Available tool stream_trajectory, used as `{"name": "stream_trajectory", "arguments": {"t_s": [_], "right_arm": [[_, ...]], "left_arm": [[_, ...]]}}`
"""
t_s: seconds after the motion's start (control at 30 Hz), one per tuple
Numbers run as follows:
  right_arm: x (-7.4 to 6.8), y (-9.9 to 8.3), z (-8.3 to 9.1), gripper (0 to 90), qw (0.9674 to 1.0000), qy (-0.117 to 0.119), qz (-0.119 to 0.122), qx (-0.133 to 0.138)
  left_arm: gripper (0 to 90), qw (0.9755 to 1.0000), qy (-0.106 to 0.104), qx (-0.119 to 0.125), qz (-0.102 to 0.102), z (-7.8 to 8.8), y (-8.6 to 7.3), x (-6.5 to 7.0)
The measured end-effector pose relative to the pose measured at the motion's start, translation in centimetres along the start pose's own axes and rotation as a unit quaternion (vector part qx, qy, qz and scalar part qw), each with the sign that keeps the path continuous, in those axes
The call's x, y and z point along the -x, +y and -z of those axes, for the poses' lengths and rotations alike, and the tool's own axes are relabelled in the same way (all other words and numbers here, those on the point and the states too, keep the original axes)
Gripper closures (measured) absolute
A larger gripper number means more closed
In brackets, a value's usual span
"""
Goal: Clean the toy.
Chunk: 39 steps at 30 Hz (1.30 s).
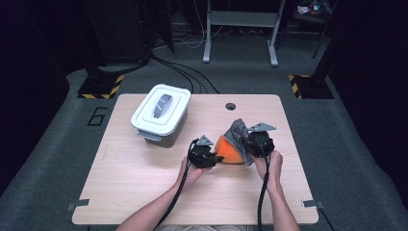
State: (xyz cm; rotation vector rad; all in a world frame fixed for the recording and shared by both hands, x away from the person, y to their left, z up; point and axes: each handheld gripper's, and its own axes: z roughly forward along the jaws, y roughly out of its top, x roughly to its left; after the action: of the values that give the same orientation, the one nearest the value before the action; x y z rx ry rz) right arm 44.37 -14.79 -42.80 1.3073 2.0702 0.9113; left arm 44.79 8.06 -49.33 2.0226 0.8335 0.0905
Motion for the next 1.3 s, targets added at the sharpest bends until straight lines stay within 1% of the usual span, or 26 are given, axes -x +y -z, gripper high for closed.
{"name": "stream_trajectory", "arguments": {"t_s": [0.17, 0.2, 0.23, 0.33, 0.37, 0.4, 0.43, 0.53, 0.57, 0.6, 0.63, 0.7, 0.77, 0.8, 0.83, 0.87, 0.9, 0.93, 0.97, 1.07, 1.1, 1.13, 1.17, 1.23, 1.27, 1.3], "right_arm": [[2.6, -1.5, -0.7, 70.8, 0.9993, -0.013, -0.032, -0.017], [2.8, -1.8, -1.0, 70.8, 0.9986, -0.02, -0.041, -0.026], [3.2, -2.1, -1.3, 70.8, 0.9982, -0.021, -0.045, -0.032], [3.7, -2.5, -1.5, 70.8, 0.9974, -0.02, -0.06, -0.035], [3.7, -2.5, -1.3, 70.7, 0.9979, -0.016, -0.056, -0.029], [3.5, -2.4, -1.0, 70.7, 0.998, -0.017, -0.056, -0.024], [3.3, -2.2, -0.6, 70.7, 0.9985, -0.017, -0.05, -0.014], [2.4, -1.4, 0.7, 70.7, 0.9994, -0.002, -0.034, 0.01], [1.9, -1.0, 1.1, 70.6, 0.9995, 0.003, -0.027, 0.016], [1.3, -0.7, 1.4, 70.6, 0.9996, 0.005, -0.017, 0.022], [0.5, -0.2, 1.6, 70.6, 0.9995, 0.014, -0.008, 0.027], [-0.6, 0.3, 1.7, 70.5, 0.999, 0.028, 0.008, 0.034], [-1.8, 0.8, 1.2, 70.5, 0.9987, 0.035, 0.025, 0.026], [-2.2, 0.9, 0.9, 70.5, 0.9988, 0.033, 0.031, 0.021], [-2.5, 0.9, 0.5, 70.5, 0.999, 0.023, 0.035, 0.016], [-2.4, 0.9, 0.3, 70.5, 0.999, 0.022, 0.036, 0.014], [-2.1, 0.8, 0.3, 70.5, 0.9991, 0.027, 0.03, 0.014], [-1.6, 0.7, 0.2, 70.5, 0.9994, 0.025, 0.019, 0.015], [-1.3, 0.6, 0.1, 70.5, 0.9994, 0.027, 0.019, 0.014], [-0.1, -0.1, 0.1, 70.5, 0.9998, 0.016, 0.007, 0.005], [0.3, -0.3, 0.1, 70.5, 0.9999, 0.011, -0.001, 0.004], [0.8, -0.6, 0.0, 70.5, 1.0, 0.009, -0.003, 0.0], [1.2, -0.8, -0.1, 70.5, 0.9999, 0.003, -0.012, -0.003], [2.0, -1.3, -0.2, 70.5, 0.9997, -0.002, -0.021, -0.012], [2.2, -1.5, -0.4, 70.5, 0.9996, -0.005, -0.026, -0.014], [2.5, -1.8, -0.5, 70.5, 0.9995, -0.002, -0.029, -0.016]], "left_arm": [[74.4, 1.0, -0.001, 0.001, 0.003, 0.0, -0.1, -0.2], [74.3, 1.0, -0.001, 0.001, 0.003, 0.0, -0.1, -0.2], [74.3, 1.0, -0.002, 0.001, 0.004, 0.0, -0.1, -0.3], [74.3, 1.0, 0.001, 0.002, 0.003, -0.1, -0.1, -0.2], [74.3, 1.0, 0.001, 0.002, 0.001, 0.0, -0.1, -0.2], [74.3, 1.0, -0.001, 0.001, 0.006, 0.0, -0.1, -0.3], [74.3, 1.0, 0.001, 0.002, 0.006, 0.0, -0.1, -0.3], [74.3, 1.0, -0.001, 0.002, 0.006, 0.0, -0.1, -0.5], [74.3, 1.0, -0.001, 0.003, 0.008, 0.0, -0.1, -0.4], [74.3, 1.0, -0.002, 0.002, 0.006, 0.0, -0.1, -0.3], [74.3, 1.0, -0.002, 0.002, 0.003, 0.0, -0.1, -0.3], [74.3, 1.0, -0.003, 0.001, 0.004, 0.0, 0.0, -0.2], [74.3, 1.0, 0.0, 0.001, 0.003, 0.0, 0.0, -0.3], [74.3, 1.0, 0.0, 0.001, 0.006, 0.0, 0.0, -0.4], [74.3, 1.0, -0.001, 0.0, 0.008, 0.0, -0.1, -0.5], [74.3, 1.0, -0.002, 0.001, 0.007, 0.1, -0.1, -0.5], [74.3, 0.9999, -0.002, 0.003, 0.009, 0.0, -0.1, -0.4], [74.3, 0.9999, -0.004, 0.004, 0.011, 0.0, -0.1, -0.4], [74.3, 1.0, -0.003, 0.004, 0.006, 0.0, 0.0, -0.3], [74.3, 1.0, -0.005, 0.005, 0.007, -0.1, 0.0, -0.2], [74.3, 0.9999, -0.007, 0.004, 0.008, -0.1, 0.0, -0.2], [74.3, 0.9999, -0.006, 0.004, 0.007, -0.1, 0.0, -0.2], [74.3, 0.9999, -0.006, 0.004, 0.007, -0.1, 0.0, -0.2], [74.3, 1.0, -0.006, 0.003, 0.006, -0.1, 0.0, -0.3], [74.3, 1.0, -0.006, 0.004, 0.005, -0.1, 0.0, -0.3], [74.2, 1.0, -0.005, 0.005, 0.006, -0.2, 0.0, -0.3]]}}
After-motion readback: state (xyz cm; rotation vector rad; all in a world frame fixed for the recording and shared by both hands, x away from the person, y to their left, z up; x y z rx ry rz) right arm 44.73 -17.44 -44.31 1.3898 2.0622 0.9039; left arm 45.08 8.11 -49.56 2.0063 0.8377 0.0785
